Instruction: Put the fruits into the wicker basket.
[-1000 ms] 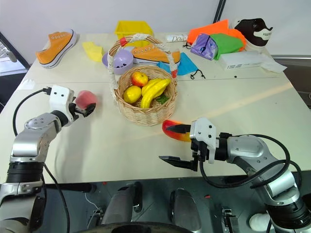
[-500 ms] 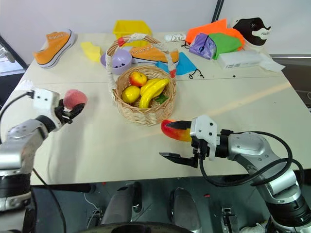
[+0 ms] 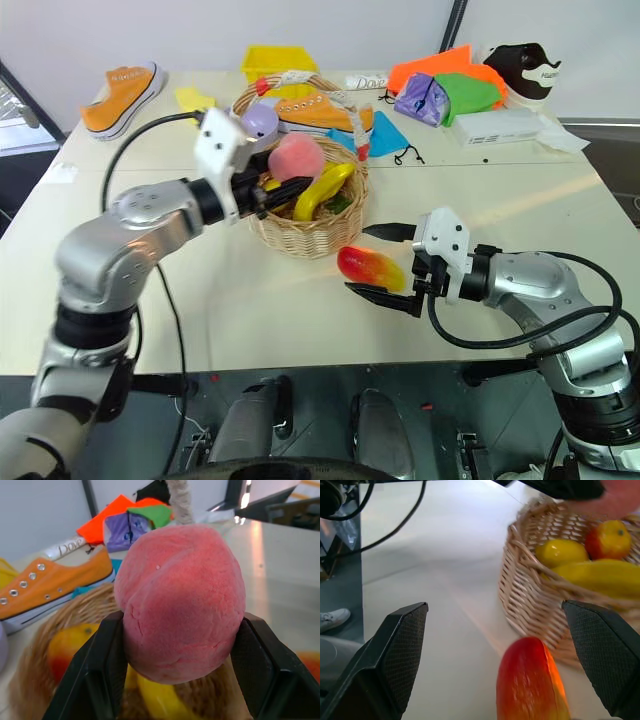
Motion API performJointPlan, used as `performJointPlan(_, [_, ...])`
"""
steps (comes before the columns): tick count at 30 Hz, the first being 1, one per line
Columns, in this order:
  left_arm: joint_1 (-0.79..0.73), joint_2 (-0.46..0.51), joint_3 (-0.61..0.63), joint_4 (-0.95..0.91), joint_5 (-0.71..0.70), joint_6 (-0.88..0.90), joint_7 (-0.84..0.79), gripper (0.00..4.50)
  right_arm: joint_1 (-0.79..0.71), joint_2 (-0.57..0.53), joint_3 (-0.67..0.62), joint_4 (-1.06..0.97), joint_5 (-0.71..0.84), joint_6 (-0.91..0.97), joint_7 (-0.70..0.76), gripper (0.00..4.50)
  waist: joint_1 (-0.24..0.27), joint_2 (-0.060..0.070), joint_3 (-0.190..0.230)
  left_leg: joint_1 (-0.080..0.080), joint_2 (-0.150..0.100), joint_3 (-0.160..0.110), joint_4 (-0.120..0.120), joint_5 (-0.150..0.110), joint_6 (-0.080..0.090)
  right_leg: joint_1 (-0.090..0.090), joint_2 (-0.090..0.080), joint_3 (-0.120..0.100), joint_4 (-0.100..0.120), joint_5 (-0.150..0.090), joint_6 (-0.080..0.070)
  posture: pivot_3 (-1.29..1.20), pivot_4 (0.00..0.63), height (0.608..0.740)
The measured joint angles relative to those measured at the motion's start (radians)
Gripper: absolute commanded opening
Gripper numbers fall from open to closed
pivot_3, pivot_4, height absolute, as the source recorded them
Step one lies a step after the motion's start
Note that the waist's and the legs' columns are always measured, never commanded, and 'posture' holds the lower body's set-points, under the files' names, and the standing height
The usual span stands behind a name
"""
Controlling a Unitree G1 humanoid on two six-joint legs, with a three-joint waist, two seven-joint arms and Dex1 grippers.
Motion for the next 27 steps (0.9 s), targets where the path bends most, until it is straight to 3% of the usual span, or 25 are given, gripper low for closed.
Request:
performJointPlan(1, [0.000,-0.009,-0.010,0.020,0.010,-0.004,-0.003,4.40,0.012,0.000,-0.002,-0.001,-0.006,-0.001,-0.008,4.50,0.000,0.000,0.000,-0.001,0.001,0.000,0.000,0.000,0.000,-0.001,0.002,0.000,0.001,0.000,0.000,0.00,0.150,0.740])
performJointPlan(2, [0.000,-0.013,-0.015,0.031,0.016,-0.007,-0.006,4.46,0.020,0.000,-0.004,-0.001,-0.011,-0.001,-0.016,4.50,0.001,0.000,0.000,-0.001,0.002,-0.001,-0.001,0.000,0.000,-0.002,0.004,0.000,0.001,0.000,0.000,0.00,0.150,0.740])
performJointPlan(8, [0.045,0.038,0.037,-0.026,-0.016,-0.087,-0.128,4.46,0.059,-0.001,-0.006,0.010,-0.065,0.000,-0.069,4.50,0.003,0.001,0.000,-0.002,0.002,0.000,-0.001,0.000,-0.001,-0.003,0.003,0.001,0.001,0.000,-0.001,0.00,0.150,0.740])
performJointPlan(13, [0.224,0.187,0.219,-0.102,-0.136,-0.113,-0.297,4.46,0.044,0.069,0.041,0.135,-0.119,-0.009,-0.113,4.50,-0.003,0.001,0.001,-0.001,0.003,0.000,0.000,0.001,-0.002,-0.003,0.003,0.001,0.001,0.000,-0.002,0.00,0.150,0.740])
performJointPlan(19, [0.431,0.340,0.313,-0.215,-0.201,-0.145,-0.455,4.46,-0.009,0.087,0.122,0.255,-0.175,-0.025,-0.085,4.50,0.004,0.001,0.001,-0.002,0.002,0.002,0.001,0.000,-0.001,-0.003,-0.003,0.002,-0.001,-0.002,-0.005,0.00,0.150,0.740])
performJointPlan(24, [0.550,0.370,0.338,-0.289,-0.215,-0.188,-0.517,4.46,-0.049,0.120,0.161,0.327,-0.201,-0.012,-0.086,4.50,0.005,0.002,0.001,-0.003,0.002,0.002,0.001,0.000,-0.001,-0.004,-0.003,0.002,-0.001,-0.002,-0.006,0.00,0.150,0.740])
performJointPlan(27, [0.567,0.370,0.345,-0.318,-0.227,-0.198,-0.518,4.50,-0.071,0.121,0.164,0.326,-0.202,0.008,-0.087,3.63,0.005,0.002,0.001,-0.003,0.002,0.002,0.001,0.000,-0.001,-0.004,-0.003,0.002,-0.001,-0.002,-0.006,0.00,0.150,0.740])
